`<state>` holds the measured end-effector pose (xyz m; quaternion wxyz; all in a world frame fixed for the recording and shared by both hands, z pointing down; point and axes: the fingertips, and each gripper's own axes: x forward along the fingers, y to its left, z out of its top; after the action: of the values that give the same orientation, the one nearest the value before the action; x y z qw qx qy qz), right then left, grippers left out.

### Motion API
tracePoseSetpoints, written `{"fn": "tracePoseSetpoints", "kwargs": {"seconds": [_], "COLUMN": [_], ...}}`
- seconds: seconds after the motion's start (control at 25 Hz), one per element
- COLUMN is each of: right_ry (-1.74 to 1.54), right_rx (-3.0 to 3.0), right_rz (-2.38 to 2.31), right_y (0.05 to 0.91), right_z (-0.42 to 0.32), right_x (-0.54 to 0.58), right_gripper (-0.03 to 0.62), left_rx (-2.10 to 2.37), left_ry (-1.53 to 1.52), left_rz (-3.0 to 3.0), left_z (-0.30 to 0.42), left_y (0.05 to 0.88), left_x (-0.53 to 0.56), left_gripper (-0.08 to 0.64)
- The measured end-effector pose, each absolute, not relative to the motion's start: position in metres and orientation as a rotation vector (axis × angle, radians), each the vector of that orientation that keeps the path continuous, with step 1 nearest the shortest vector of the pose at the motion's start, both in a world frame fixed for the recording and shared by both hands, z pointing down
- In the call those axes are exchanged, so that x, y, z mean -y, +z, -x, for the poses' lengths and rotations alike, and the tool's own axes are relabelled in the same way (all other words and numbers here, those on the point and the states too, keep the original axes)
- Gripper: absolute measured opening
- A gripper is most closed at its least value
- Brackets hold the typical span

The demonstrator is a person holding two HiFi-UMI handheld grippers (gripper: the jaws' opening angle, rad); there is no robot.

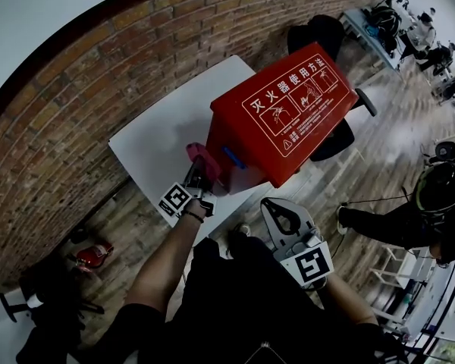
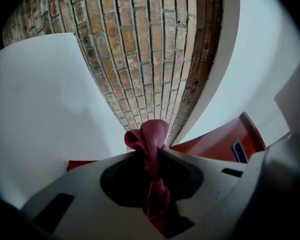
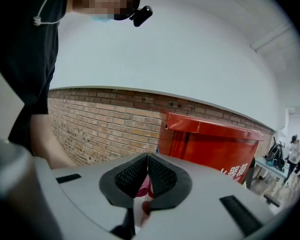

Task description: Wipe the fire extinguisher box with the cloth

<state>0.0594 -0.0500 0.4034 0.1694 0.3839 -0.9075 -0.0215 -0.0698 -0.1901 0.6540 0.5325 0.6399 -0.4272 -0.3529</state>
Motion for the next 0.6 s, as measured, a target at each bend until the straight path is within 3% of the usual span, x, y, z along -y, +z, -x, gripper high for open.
{"fn": "tracePoseSetpoints", "kwargs": {"seconds": [0.6], "right_ry": [0.083], "right_rx": [2.592], "right_rz": [-1.148], "right_y": [0.396], "right_z": [-0.071], "right_x": [0.051], "right_gripper": [0.020], "left_rx": [1.106], "left_ry": [-0.749], "left_rz": [-1.499], "left_z": [0.067], "left_y": [0.707], "left_x": [0.183], "left_gripper": [0.123]}}
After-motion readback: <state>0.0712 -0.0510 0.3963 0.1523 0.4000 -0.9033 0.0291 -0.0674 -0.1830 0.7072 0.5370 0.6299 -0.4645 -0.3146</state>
